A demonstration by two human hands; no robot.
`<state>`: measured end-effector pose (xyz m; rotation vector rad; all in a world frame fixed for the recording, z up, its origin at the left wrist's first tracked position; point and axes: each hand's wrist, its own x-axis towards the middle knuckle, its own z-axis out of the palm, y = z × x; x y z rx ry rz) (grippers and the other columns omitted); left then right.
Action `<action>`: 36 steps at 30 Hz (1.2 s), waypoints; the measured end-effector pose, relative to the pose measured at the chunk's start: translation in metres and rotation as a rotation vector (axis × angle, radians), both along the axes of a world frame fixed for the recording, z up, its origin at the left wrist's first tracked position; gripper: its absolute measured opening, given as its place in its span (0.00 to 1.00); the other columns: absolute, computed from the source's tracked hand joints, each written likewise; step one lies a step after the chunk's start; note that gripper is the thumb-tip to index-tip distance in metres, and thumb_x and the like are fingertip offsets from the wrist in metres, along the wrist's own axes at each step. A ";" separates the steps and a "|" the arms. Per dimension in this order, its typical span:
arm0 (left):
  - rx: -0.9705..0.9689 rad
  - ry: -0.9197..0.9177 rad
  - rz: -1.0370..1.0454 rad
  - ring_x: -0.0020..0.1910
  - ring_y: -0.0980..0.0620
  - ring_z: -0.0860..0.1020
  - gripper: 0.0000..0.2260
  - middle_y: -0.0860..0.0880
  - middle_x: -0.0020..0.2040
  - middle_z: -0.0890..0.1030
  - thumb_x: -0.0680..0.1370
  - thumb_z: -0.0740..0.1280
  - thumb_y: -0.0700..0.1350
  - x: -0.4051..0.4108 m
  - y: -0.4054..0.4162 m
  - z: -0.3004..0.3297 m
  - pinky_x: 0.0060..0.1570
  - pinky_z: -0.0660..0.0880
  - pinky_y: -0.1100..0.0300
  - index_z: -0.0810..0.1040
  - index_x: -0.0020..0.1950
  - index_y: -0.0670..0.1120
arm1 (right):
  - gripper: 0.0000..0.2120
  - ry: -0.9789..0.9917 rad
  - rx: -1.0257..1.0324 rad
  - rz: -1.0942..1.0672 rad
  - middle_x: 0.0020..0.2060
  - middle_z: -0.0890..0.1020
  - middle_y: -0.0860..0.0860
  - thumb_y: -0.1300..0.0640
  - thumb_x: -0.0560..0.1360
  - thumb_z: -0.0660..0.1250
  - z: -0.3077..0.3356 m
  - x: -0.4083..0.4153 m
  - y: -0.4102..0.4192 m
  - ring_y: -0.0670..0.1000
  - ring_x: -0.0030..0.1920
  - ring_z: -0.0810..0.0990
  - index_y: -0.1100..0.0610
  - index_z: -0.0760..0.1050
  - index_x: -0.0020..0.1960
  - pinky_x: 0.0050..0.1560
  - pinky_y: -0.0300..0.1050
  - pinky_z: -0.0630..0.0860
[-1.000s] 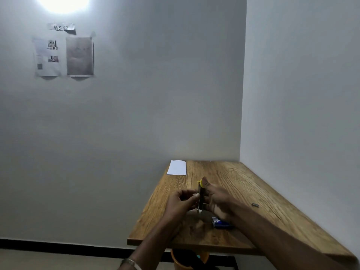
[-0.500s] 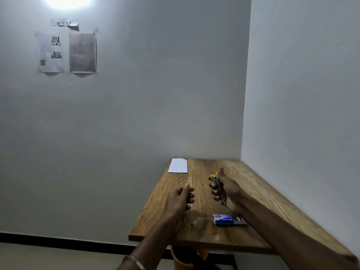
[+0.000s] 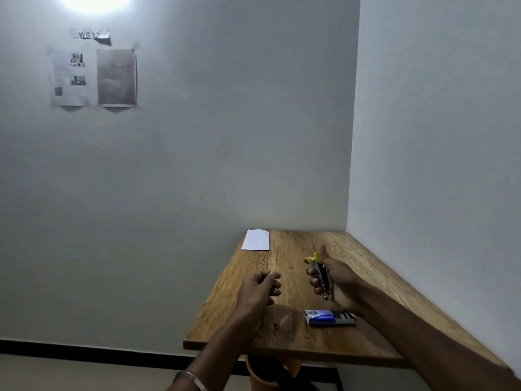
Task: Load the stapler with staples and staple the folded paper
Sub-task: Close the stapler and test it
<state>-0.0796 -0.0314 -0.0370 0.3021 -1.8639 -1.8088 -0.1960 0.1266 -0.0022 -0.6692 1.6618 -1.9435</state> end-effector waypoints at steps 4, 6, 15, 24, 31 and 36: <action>-0.017 -0.010 -0.002 0.40 0.53 0.80 0.08 0.46 0.43 0.82 0.82 0.64 0.47 0.000 0.000 -0.001 0.36 0.74 0.63 0.81 0.51 0.45 | 0.24 0.228 0.229 -0.105 0.42 0.77 0.53 0.39 0.79 0.58 0.006 -0.002 0.015 0.49 0.37 0.74 0.61 0.73 0.54 0.35 0.42 0.73; -0.028 -0.012 -0.005 0.40 0.53 0.80 0.08 0.46 0.43 0.82 0.82 0.64 0.47 0.000 0.000 0.000 0.36 0.75 0.63 0.81 0.51 0.45 | 0.15 0.521 0.443 -0.158 0.44 0.77 0.52 0.44 0.81 0.59 0.008 -0.003 0.024 0.48 0.40 0.75 0.57 0.73 0.51 0.37 0.40 0.72; -0.051 -0.018 0.001 0.40 0.53 0.80 0.08 0.46 0.43 0.83 0.81 0.64 0.47 -0.002 0.001 -0.003 0.36 0.75 0.63 0.81 0.51 0.46 | 0.07 0.960 0.762 -0.255 0.41 0.83 0.48 0.55 0.71 0.76 -0.008 -0.010 0.047 0.43 0.41 0.81 0.55 0.81 0.47 0.35 0.32 0.73; -0.054 -0.014 -0.001 0.38 0.54 0.80 0.06 0.46 0.42 0.83 0.81 0.65 0.46 -0.003 0.002 -0.003 0.34 0.75 0.64 0.81 0.50 0.46 | 0.04 1.014 0.847 -0.230 0.38 0.82 0.44 0.51 0.71 0.75 -0.019 -0.008 0.044 0.40 0.39 0.79 0.49 0.82 0.44 0.36 0.34 0.68; -0.066 -0.029 0.004 0.40 0.52 0.81 0.07 0.45 0.44 0.83 0.81 0.65 0.47 -0.003 0.002 -0.003 0.36 0.75 0.63 0.81 0.51 0.46 | 0.15 0.980 0.836 -0.286 0.48 0.85 0.47 0.52 0.70 0.77 -0.022 -0.010 0.046 0.42 0.46 0.81 0.52 0.83 0.55 0.43 0.36 0.74; -0.073 -0.029 -0.004 0.40 0.52 0.81 0.07 0.46 0.44 0.83 0.81 0.65 0.47 -0.004 0.002 -0.003 0.37 0.75 0.62 0.81 0.50 0.46 | 0.18 0.943 0.834 -0.278 0.54 0.85 0.48 0.52 0.71 0.76 -0.024 -0.012 0.047 0.44 0.51 0.81 0.53 0.82 0.60 0.51 0.40 0.78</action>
